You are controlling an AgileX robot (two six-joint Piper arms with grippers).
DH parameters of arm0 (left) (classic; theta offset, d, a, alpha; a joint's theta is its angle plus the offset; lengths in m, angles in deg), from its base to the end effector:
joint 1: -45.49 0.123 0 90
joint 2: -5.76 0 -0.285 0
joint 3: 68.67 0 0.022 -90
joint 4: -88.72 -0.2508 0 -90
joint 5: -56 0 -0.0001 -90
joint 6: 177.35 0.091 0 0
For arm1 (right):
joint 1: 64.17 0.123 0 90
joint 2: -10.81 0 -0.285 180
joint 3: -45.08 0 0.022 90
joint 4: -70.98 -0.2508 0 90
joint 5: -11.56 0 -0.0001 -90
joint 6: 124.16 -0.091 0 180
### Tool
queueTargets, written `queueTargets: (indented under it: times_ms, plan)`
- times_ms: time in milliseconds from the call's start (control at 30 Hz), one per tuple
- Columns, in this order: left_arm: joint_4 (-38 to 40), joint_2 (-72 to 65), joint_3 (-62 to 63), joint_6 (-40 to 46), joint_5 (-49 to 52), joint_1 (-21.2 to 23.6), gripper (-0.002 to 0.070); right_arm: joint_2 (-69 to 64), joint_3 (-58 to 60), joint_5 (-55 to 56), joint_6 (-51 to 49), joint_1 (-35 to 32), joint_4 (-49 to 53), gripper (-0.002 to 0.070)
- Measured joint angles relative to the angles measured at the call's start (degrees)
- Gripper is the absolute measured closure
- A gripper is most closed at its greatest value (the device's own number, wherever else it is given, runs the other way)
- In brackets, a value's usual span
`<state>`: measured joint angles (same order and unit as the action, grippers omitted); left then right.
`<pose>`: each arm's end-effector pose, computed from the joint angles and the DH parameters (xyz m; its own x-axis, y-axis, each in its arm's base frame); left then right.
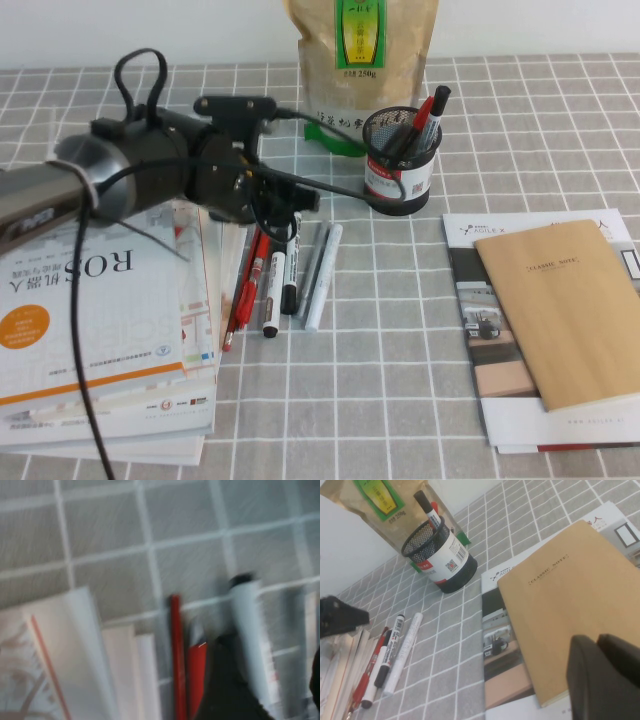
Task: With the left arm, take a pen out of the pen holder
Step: 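Take a marker out of the pen holder and lay it on the table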
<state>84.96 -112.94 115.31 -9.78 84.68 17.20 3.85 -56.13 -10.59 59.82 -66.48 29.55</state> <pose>0.3783 -0.2004 0.2151 -0.7700 0.2343 -0.5934 0.3393 0.9381 -0.0698 0.0524 0.0207 0.1786 -0.2975 0.5718 -0.7645 -0.0395 0.7927 0.6083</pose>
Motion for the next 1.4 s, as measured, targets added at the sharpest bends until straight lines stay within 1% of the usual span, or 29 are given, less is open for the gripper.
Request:
queueTargets:
  times_ms: [100,167,267,300,367,467,600,767,933,1067,1267,1333,1400]
  plan:
    - [-0.28,4.21,-3.70,1.10,-5.34,-1.19,0.0351,0.00,0.00,0.00,0.00,0.00,0.00,0.0689]
    - [-0.13,8.06,-7.29,2.92,-9.88,-1.92,0.0368,0.00,0.00,0.00,0.00,0.00,0.00,0.0689]
    - [0.61,13.39,-14.36,5.97,-16.28,-2.53,0.0458,0.00,0.00,0.00,0.00,0.00,0.00,0.0689]
    - [1.04,16.78,-18.20,7.61,-20.17,-2.77,0.0525,0.00,0.00,0.00,0.00,0.00,0.00,0.0689]
    - [1.18,21.31,-24.16,9.15,-24.44,-2.88,0.0606,0.00,0.00,0.00,0.00,0.00,0.00,0.0689]
    - [1.37,28.63,-33.83,9.84,-28.67,-2.88,0.0655,0.00,0.00,0.00,0.00,0.00,0.00,0.0689]
    - [-1.60,38.81,-44.45,10.17,-30.10,-2.88,0.0670,0.00,0.00,0.00,0.00,0.00,0.00,0.0689]
    - [-4.22,45.93,-53.76,10.29,-27.69,-2.88,0.0673,0.00,0.00,0.00,0.00,0.00,0.00,0.0689]
    - [-4.30,47.30,-61.31,10.29,-27.19,-2.88,0.0674,0.00,0.00,0.00,0.00,0.00,0.00,0.0689]
    - [-2.18,48.60,-68.79,10.29,-27.07,-2.88,0.0675,0.00,0.00,0.00,0.00,0.00,0.00,0.0689]
    - [-1.82,56.16,-76.10,10.29,-23.33,-2.76,0.0675,0.00,0.00,0.00,0.00,0.00,0.00,0.0689]
    - [-2.48,60.53,-77.14,10.29,-22.58,-1.28,0.0675,0.00,0.00,0.00,0.00,0.00,0.00,0.0689]
    - [-4.75,66.02,-77.43,10.29,-21.86,1.69,0.0675,0.00,0.00,0.00,0.00,0.00,0.00,0.0689]
